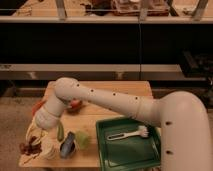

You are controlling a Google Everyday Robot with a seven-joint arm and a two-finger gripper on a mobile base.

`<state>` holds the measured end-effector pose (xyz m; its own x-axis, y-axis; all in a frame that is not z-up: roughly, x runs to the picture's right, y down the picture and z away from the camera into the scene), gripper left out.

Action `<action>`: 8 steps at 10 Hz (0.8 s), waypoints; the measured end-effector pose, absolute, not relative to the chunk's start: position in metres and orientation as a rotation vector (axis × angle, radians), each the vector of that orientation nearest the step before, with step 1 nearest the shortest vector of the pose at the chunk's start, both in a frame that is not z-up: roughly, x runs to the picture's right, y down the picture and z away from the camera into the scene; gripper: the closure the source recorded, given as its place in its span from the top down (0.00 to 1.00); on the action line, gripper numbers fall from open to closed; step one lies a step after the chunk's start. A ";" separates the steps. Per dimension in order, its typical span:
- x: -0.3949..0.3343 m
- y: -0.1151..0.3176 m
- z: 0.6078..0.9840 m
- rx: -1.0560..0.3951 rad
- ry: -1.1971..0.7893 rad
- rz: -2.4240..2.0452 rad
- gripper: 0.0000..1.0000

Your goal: Place grapes in paper cup

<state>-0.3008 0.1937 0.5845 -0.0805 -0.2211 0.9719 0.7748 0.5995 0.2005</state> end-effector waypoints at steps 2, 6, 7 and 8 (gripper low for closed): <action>-0.300 0.202 0.597 -0.517 -1.419 -0.871 0.00; -0.297 0.205 0.610 -0.533 -1.407 -0.851 0.00; -0.296 0.204 0.614 -0.537 -1.402 -0.844 0.00; -0.293 0.204 0.619 -0.539 -1.398 -0.835 0.00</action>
<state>-0.2929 0.2035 0.6185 -0.0308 -0.1887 0.9816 0.7748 0.6159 0.1427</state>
